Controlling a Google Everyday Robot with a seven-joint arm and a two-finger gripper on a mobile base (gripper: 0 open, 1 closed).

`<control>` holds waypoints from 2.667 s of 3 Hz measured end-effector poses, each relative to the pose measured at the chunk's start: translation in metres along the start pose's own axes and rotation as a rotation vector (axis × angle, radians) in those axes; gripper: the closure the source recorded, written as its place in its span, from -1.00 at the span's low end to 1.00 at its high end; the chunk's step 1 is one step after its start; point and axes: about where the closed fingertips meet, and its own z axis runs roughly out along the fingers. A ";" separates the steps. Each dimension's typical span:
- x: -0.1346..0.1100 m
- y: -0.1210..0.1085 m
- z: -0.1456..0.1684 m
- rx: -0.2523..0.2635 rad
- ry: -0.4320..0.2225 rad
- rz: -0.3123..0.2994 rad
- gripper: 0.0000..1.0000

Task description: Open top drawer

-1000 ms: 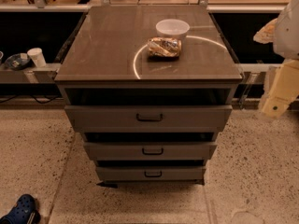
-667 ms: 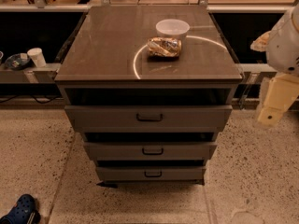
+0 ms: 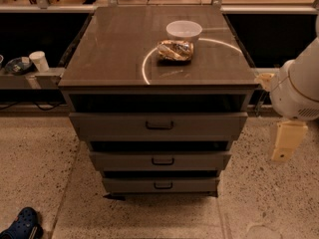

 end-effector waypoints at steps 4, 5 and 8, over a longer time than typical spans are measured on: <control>-0.036 0.020 0.141 -0.178 -0.183 -0.154 -1.00; -0.053 0.011 0.180 -0.164 -0.200 -0.183 -1.00; -0.064 -0.063 0.248 -0.132 -0.125 -0.170 -1.00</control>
Offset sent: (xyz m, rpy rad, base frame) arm 0.0288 0.0323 -0.1110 0.1598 0.1909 0.2047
